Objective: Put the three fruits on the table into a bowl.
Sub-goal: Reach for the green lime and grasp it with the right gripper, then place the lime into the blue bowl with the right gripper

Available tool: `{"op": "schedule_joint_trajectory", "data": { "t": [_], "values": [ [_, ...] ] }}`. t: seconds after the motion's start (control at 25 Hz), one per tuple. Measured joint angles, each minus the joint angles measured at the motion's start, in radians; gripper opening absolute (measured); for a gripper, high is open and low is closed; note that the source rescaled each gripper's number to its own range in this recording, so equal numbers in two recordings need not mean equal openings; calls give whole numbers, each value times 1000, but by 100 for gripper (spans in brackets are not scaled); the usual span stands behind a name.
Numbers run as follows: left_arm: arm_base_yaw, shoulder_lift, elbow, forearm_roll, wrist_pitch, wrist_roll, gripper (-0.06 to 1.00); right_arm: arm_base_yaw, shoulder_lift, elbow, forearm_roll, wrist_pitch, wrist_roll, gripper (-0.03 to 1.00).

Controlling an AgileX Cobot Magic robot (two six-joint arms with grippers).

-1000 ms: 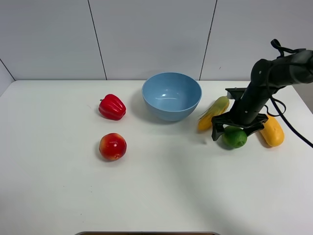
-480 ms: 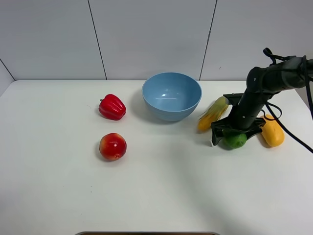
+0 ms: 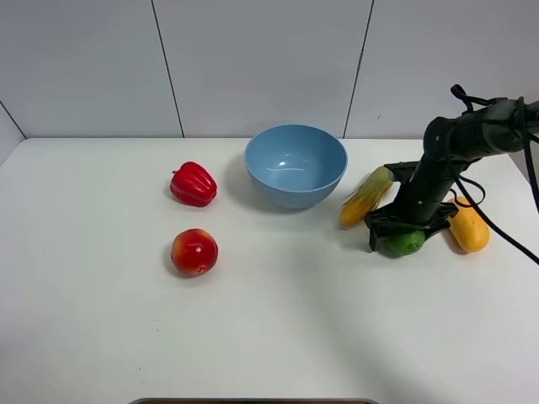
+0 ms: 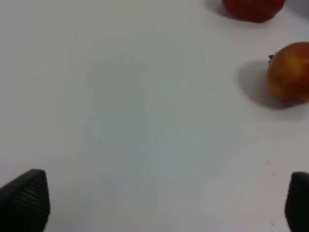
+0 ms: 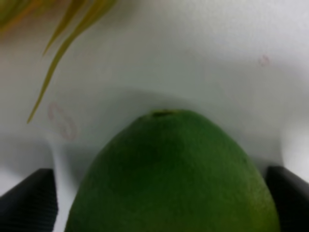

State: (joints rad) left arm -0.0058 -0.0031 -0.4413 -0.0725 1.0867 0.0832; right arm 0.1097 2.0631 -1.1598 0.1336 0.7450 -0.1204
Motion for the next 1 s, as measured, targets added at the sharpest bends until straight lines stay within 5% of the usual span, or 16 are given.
{"op": "schedule_joint_trajectory", "data": {
  "t": [0.32, 1.0],
  "values": [
    [0, 0, 0, 0, 0, 0, 100, 0, 2, 0, 0, 1, 0, 14],
    [0, 0, 0, 0, 0, 0, 100, 0, 0, 0, 0, 11, 0, 14]
  ]
}}
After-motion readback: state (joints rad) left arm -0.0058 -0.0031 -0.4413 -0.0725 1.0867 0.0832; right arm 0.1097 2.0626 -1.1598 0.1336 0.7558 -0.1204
